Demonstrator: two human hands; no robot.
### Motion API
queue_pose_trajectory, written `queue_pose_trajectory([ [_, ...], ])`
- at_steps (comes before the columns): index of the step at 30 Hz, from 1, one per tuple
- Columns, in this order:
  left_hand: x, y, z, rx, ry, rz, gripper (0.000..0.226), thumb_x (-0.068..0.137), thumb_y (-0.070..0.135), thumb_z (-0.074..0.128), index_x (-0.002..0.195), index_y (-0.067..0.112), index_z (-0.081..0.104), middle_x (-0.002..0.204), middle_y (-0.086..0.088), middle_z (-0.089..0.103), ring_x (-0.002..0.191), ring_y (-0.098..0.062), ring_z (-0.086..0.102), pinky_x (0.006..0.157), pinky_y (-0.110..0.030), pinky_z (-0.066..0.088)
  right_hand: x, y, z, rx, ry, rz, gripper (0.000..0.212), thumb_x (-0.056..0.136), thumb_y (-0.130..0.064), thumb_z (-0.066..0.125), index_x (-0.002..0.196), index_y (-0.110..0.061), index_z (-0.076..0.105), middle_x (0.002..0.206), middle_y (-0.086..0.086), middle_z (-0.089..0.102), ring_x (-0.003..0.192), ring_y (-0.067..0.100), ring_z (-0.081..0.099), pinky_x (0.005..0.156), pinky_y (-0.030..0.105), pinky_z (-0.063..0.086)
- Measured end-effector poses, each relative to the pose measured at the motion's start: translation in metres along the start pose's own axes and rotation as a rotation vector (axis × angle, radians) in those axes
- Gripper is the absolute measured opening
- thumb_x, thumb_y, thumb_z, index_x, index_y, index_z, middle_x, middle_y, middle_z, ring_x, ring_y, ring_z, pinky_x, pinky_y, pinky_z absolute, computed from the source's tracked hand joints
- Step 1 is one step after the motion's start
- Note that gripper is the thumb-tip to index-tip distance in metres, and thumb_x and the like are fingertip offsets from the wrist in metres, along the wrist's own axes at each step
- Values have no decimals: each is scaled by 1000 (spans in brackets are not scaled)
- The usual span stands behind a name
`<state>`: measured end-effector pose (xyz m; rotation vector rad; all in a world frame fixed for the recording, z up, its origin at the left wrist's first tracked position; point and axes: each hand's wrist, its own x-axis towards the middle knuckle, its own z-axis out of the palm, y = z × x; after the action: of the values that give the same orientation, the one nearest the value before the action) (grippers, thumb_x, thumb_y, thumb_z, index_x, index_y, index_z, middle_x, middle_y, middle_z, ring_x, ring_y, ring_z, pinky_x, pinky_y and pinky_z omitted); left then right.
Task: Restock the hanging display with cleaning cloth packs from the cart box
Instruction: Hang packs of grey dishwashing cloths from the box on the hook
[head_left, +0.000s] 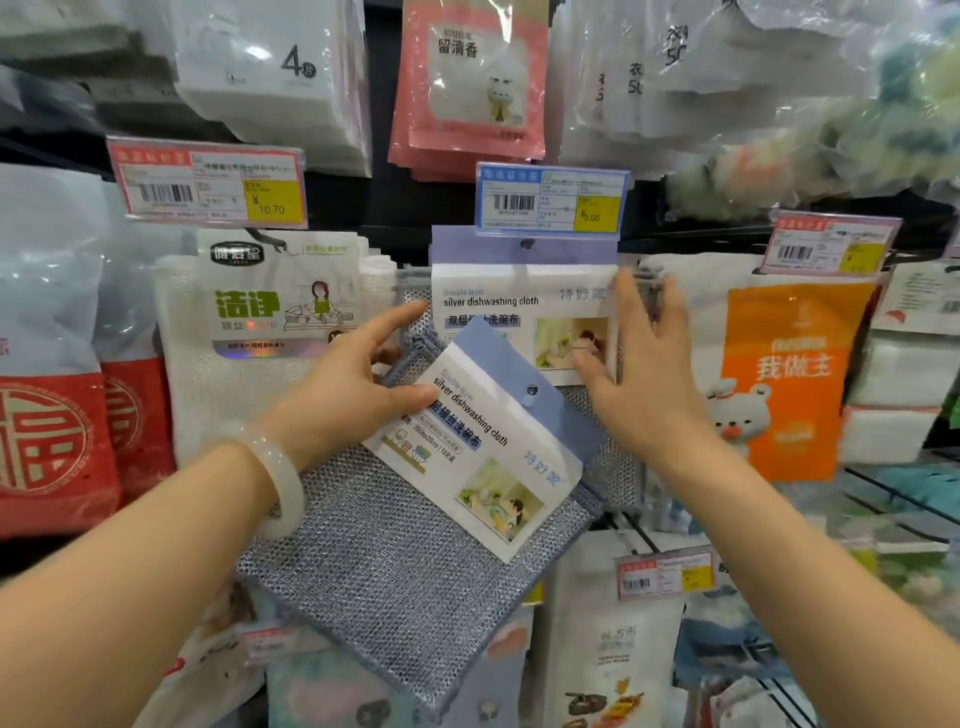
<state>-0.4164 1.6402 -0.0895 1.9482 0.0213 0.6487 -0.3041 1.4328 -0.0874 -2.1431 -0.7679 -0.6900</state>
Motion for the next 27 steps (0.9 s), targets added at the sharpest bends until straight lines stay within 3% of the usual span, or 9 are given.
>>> queue_pose_trajectory([
  [3, 3, -2, 1, 44, 21, 3, 78, 73, 4, 73, 123, 55, 40, 96, 14, 46, 64, -6, 65, 48, -17, 52, -19, -10, 14, -174, 125, -252, 59, 90, -32, 55, 143, -13, 35, 155, 23, 11, 144, 40, 5, 116, 42, 6],
  [6, 4, -5, 3, 41, 36, -1, 78, 73, 6, 74, 117, 59, 39, 95, 15, 46, 74, -7, 62, 48, -17, 52, -16, -22, 24, -151, -22, -356, 57, 93, -44, 42, 142, -16, 37, 155, 13, 22, 145, 31, 10, 116, 39, 8],
  [10, 1, -10, 5, 81, 55, 12, 76, 71, 10, 77, 121, 55, 41, 97, 16, 50, 81, -5, 61, 51, -19, 54, 3, -22, 37, -189, -193, -295, 63, 94, -55, 26, 148, -25, 18, 160, -1, 7, 146, 18, -7, 117, 39, -4],
  [12, 1, -13, 3, 112, 91, 5, 59, 71, 12, 77, 119, 36, 54, 99, 14, 57, 81, -4, 61, 54, -19, 56, 12, -21, 45, -218, -218, -264, 63, 93, -56, 23, 148, -25, 19, 160, -1, 5, 146, 19, -10, 116, 39, -6],
  [14, 2, -15, 0, 132, 124, -18, 35, 71, 12, 77, 101, 24, 62, 99, 7, 65, 79, -10, 66, 63, -28, 59, 20, -21, 54, -245, -251, -217, 62, 94, -55, 22, 147, -25, 23, 160, -1, 5, 146, 20, -10, 116, 40, -5],
  [18, -1, -19, -10, 55, 100, -78, 24, 75, 7, 73, 82, 22, 57, 85, -5, 72, 69, -19, 71, 62, -34, 59, 40, -20, 67, -243, -264, -177, 56, 96, -51, 25, 145, -24, 31, 159, 1, 13, 146, 26, -2, 118, 47, 4],
  [23, -10, -21, -21, -24, 107, -90, 22, 78, 3, 69, 87, 17, 55, 79, -5, 74, 68, -22, 72, 61, -38, 60, 62, -33, 82, -228, -218, -168, 46, 94, -54, 29, 134, -37, 43, 141, 16, 36, 131, 35, 25, 109, 43, 19],
  [27, -16, -19, -28, -69, 125, -68, 23, 77, 2, 69, 88, 17, 56, 75, -2, 74, 65, -18, 71, 57, -33, 60, 68, -40, 78, -64, -381, 20, 52, 88, -69, 18, 116, -50, 58, 129, 14, 41, 127, 34, 29, 106, 47, 23],
])
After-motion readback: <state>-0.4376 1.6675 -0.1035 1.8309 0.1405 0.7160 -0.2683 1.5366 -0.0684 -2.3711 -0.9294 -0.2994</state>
